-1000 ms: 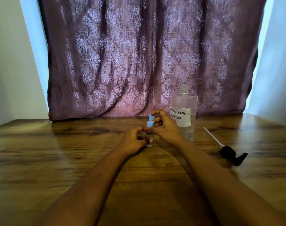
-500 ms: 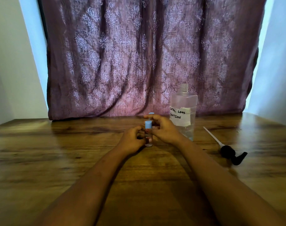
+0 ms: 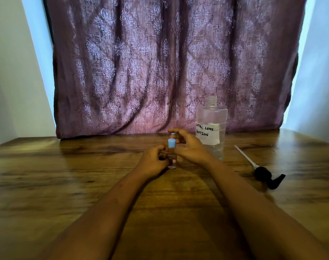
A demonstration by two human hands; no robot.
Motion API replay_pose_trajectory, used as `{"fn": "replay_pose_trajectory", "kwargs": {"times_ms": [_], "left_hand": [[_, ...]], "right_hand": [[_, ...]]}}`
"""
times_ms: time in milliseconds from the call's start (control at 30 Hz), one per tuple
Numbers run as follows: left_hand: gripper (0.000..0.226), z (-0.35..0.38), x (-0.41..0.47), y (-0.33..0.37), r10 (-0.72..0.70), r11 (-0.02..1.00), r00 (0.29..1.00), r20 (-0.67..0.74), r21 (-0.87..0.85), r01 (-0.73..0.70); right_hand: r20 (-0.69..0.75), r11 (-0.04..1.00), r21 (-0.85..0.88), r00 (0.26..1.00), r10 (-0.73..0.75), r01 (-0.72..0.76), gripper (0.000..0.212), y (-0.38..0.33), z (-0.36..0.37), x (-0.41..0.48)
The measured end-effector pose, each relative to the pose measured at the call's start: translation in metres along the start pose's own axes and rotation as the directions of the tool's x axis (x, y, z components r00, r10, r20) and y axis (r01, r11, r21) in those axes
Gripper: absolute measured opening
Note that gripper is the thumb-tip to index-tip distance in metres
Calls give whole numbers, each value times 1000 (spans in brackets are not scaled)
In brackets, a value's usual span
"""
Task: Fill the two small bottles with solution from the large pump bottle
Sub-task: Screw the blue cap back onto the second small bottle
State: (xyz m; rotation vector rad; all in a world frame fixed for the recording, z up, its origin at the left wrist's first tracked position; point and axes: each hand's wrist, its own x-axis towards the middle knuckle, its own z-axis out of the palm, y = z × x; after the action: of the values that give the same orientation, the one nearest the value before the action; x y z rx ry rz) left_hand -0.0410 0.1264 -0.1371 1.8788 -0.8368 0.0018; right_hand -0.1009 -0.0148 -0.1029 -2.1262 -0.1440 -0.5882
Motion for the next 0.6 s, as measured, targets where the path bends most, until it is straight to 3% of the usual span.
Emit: {"fn": "replay_pose_trajectory", "kwargs": {"times_ms": [100,367,600], "left_hand": [[24,1,0,-1,-19,999,1000,8,-41,20],[30,3,1,1,4,1000,1000,-2,10,-4],[29,3,1,-4,6,1000,1000,10,3,-6]], "right_hand": [[9,999,29,1000,-28,27,52,-1,0,0],[-163,999,-52,987,-7,-1,39,4,1,2],[47,996,80,999,24,-28,52,-2,-2,-1]]}}
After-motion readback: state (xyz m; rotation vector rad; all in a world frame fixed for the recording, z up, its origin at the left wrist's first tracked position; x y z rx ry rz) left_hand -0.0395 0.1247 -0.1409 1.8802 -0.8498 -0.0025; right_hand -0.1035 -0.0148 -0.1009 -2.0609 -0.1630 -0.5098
